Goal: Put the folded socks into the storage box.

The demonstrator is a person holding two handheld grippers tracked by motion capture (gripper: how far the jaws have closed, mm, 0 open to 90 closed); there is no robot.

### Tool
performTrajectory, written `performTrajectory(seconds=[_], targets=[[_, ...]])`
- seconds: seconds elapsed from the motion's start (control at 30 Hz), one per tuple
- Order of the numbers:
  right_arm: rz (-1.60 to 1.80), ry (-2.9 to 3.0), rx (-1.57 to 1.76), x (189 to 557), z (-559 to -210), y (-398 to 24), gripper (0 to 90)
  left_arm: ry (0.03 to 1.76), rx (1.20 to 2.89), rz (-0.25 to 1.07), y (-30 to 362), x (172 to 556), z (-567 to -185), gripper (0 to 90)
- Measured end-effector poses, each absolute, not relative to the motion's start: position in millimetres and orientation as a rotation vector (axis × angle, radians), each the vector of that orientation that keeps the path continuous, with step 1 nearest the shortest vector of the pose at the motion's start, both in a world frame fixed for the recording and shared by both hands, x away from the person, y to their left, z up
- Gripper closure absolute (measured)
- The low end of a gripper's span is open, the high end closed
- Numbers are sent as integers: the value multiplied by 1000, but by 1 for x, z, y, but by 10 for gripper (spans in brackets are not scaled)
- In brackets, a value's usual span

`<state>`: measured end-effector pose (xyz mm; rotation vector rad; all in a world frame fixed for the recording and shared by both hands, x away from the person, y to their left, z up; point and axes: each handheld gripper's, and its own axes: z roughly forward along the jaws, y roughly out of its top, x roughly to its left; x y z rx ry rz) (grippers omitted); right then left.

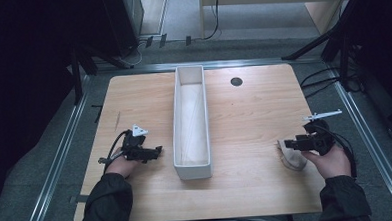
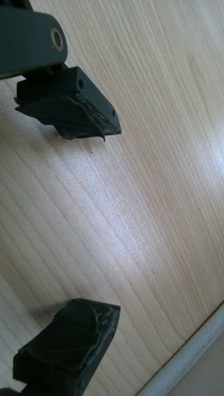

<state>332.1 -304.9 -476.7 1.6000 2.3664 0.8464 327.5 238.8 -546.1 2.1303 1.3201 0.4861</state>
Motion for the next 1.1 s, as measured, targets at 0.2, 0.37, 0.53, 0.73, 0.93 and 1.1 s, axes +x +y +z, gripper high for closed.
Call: performTrajectory(seconds=[0.2, 0.37, 0.53, 0.73, 0.93, 1.1], targets=[[800, 2383, 1638, 333, -477, -301, 449, 1300, 2119, 491, 240, 325, -548, 110], [771, 2393, 1653, 334, -475, -297, 448, 1278, 2114, 496, 240, 324, -550, 81], [722, 2383, 1699, 335, -471, -295, 444, 1276, 2111, 498, 240, 324, -550, 79], [661, 2384, 1743, 340, -472, -295, 440, 1282, 2104, 501, 240, 323, -551, 79], [594, 2385, 1802, 344, -477, -297, 408, 1281, 2102, 503, 239, 323, -551, 71], [551, 2399, 1808, 345, -484, -298, 396, 1281, 2105, 501, 239, 323, -551, 58]])
